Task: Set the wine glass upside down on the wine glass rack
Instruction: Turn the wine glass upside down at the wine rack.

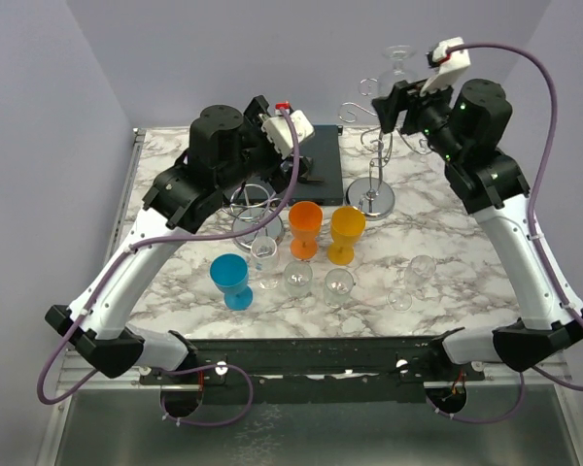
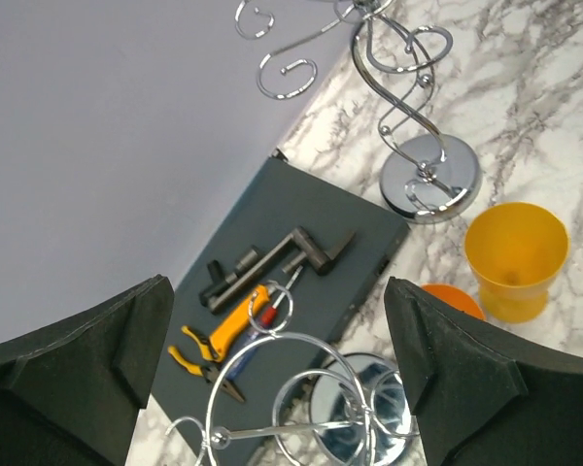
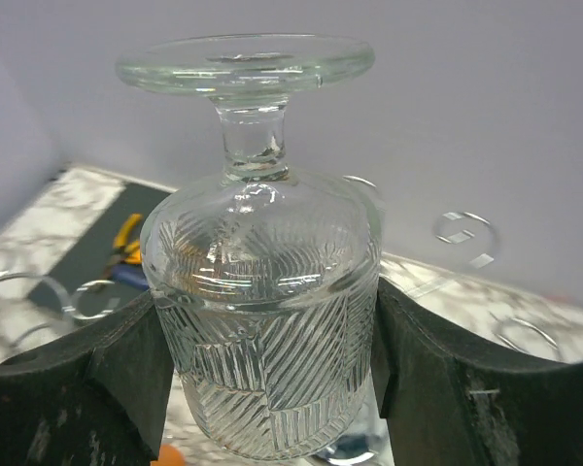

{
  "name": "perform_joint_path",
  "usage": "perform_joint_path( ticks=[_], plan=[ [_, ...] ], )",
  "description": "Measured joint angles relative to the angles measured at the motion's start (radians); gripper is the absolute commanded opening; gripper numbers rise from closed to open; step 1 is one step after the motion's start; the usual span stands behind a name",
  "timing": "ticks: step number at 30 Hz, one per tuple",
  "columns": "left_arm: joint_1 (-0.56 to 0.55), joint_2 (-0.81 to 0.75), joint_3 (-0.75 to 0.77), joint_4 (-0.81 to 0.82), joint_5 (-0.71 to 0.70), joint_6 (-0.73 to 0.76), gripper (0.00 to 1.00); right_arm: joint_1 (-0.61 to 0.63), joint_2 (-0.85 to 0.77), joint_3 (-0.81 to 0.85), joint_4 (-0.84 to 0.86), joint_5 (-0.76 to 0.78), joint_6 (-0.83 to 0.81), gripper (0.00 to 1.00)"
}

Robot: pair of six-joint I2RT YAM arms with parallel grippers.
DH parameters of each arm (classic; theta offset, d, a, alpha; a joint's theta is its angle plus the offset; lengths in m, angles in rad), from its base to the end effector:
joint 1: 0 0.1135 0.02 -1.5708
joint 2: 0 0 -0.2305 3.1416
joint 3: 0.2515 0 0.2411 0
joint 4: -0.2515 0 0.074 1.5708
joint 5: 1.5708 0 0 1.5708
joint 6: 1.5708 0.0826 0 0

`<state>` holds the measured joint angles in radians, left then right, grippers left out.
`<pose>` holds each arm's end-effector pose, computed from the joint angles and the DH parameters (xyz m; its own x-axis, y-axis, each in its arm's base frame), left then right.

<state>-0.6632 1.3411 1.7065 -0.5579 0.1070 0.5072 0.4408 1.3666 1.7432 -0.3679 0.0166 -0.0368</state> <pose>0.2447 -0.2024 0.4476 0.2057 0.4522 -0.8679 0.6805 0.5713 0.4589 0.2945 0.1374 0.4822 0.0230 -0.0298 -0.9993 -0.4110 0.9109 -0.0366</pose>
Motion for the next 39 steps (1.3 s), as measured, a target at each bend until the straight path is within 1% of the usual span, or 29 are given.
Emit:
perform_joint_path(
  ticks=[2,8,12,15,20,27,34,39],
  plan=[
    [0.000,0.014,0.015,-0.030,0.000,-0.035,0.99,-0.069,-0.014,-0.035,0.011,0.021,0.007,0.01],
    [0.000,0.038,0.025,-0.085,0.000,-0.094,0.99,-0.304,-0.119,-0.235,0.011,0.021,0.060,0.00],
    [0.000,0.054,0.025,-0.108,0.001,-0.111,0.98,-0.409,-0.185,-0.299,-0.002,0.018,0.084,0.01],
    [0.000,0.068,0.030,-0.125,0.005,-0.118,0.98,-0.447,-0.218,-0.321,0.000,0.004,0.092,0.00],
    [0.000,0.093,0.038,-0.135,0.016,-0.119,0.98,-0.501,-0.278,-0.439,0.021,-0.035,0.097,0.01],
    [0.000,0.130,0.083,-0.178,0.051,-0.133,0.98,-0.522,-0.280,-0.595,0.062,-0.100,0.079,0.01],
    [0.000,0.130,0.098,-0.190,0.065,-0.137,0.97,-0.523,-0.336,-0.750,0.199,-0.174,0.027,0.00],
    [0.000,0.140,0.124,-0.224,0.069,-0.154,0.97,-0.527,-0.340,-0.775,0.289,-0.206,0.000,0.01]
  ],
)
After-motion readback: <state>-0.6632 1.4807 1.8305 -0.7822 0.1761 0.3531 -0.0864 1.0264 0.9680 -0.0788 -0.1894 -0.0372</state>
